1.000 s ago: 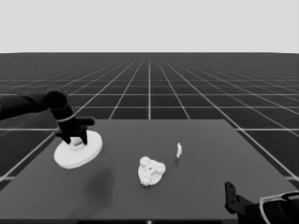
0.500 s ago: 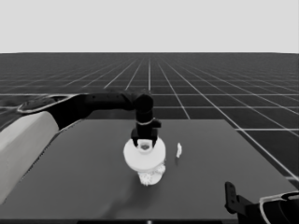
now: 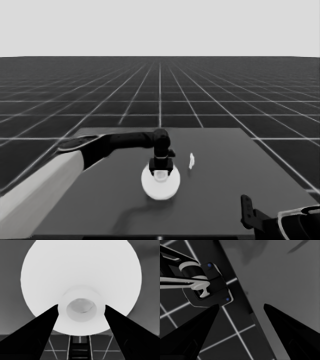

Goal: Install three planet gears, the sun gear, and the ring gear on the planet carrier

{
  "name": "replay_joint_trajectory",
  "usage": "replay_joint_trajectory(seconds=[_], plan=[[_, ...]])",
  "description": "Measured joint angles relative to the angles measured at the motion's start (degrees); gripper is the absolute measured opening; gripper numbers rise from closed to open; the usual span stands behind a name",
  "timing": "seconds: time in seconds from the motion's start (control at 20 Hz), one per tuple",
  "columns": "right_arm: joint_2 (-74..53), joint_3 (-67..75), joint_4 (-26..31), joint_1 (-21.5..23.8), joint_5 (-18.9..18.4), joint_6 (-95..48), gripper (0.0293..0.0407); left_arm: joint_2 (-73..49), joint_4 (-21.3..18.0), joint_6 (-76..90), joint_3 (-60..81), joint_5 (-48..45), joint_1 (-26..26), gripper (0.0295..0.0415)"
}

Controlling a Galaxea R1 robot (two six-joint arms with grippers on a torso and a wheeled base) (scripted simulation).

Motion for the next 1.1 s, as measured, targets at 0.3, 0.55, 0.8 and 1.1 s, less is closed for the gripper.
replay_joint_trajectory(seconds=[0.3,0.55,0.8,1.1], plan=[[0.00,0.00,0.00,0.00,0.00,0.00,0.0385,0.31,1.06,0.82,-0.90,-0.34,0.78,0.0348],[0.00,0.00,0.00,0.00,0.00,0.00,0.0385,0.37,1.05,2.91,-0.88,-0.33,0.85,0.0348],[0.00,0.00,0.00,0.00,0.00,0.00,0.0385,0.23,1.05,5.39,-1.00,-0.37,1.59,0.0348],[0.00,0.00,0.00,0.00,0.00,0.00,0.0385,0.21,1.05,8.39,-1.00,-0.38,1.65,0.0348]])
